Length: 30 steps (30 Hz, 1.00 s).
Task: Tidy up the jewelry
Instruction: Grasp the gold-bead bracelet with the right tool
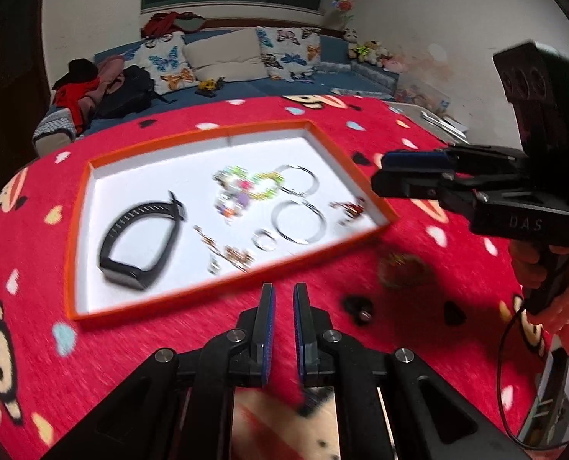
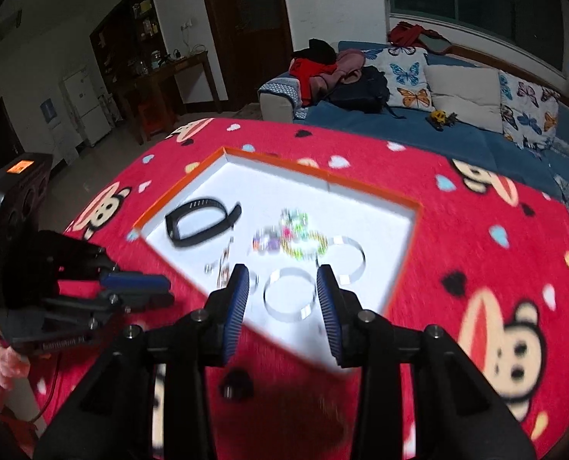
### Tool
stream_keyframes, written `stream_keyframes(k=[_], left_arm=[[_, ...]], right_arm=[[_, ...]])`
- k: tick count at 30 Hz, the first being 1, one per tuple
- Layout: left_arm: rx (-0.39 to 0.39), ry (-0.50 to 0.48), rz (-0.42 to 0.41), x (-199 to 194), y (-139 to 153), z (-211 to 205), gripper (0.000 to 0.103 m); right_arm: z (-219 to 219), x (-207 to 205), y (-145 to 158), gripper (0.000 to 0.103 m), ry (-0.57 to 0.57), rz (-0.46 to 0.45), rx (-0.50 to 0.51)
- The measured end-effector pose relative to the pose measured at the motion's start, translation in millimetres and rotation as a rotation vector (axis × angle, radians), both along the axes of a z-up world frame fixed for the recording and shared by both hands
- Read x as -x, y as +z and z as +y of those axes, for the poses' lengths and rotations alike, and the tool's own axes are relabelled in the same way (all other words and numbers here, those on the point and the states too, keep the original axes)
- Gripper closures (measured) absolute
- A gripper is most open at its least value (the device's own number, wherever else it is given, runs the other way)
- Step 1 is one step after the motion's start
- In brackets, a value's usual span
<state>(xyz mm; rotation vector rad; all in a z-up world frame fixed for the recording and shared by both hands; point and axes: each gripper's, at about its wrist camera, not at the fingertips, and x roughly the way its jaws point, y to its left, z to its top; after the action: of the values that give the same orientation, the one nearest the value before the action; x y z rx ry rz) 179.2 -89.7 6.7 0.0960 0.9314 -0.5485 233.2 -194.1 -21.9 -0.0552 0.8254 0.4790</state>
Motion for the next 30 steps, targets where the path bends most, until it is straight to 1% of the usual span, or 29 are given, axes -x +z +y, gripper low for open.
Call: stream_keyframes(k=[1, 5, 9, 11, 14, 18, 25, 30], left_arm=[[0.001, -0.011, 0.003, 6.0, -1.0, -2.9, 0.092], [0.009, -0.042, 0.024, 26.6, -7.5, -14.7, 0.092], [0.006, -0.070, 0.041, 36.5, -16.5, -24.0, 0.092], [0.001, -0.082, 0.051, 38.1, -22.0, -28.3, 0.092], [-0.011, -0.093, 0.063, 36.8, -29.2, -35.2, 0.092], [-0.017, -0.100, 0.073, 28.2, -34.3, -39.8, 0.092], [-0.035, -0.120, 0.082, 21.1, -42.9, -46.3, 0.092], [-0.040, -0.134, 0.075, 18.1, -46.3, -48.6, 0.092]], right_arm=[[-4.2, 6.3, -2.9, 0.062, -0.006, 0.004, 0.003], [-20.1, 33.7, -24.6, 0.061, -0.031, 0.035, 0.045], [-34.1, 51.8, -49.4, 0.061, -0.053, 0.084, 0.086], [-39.2, 56.6, -59.2, 0.063, -0.063, 0.103, 0.090], [-45.4, 55.4, -64.3, 0.068, -0.081, 0.112, 0.077], [-45.9, 47.1, -66.1, 0.073, -0.078, 0.096, 0.096], [-32.6, 32.2, -75.3, 0.076, -0.001, 0.096, 0.157], [-25.2, 25.7, -76.7, 0.078, 0.049, 0.073, 0.203]])
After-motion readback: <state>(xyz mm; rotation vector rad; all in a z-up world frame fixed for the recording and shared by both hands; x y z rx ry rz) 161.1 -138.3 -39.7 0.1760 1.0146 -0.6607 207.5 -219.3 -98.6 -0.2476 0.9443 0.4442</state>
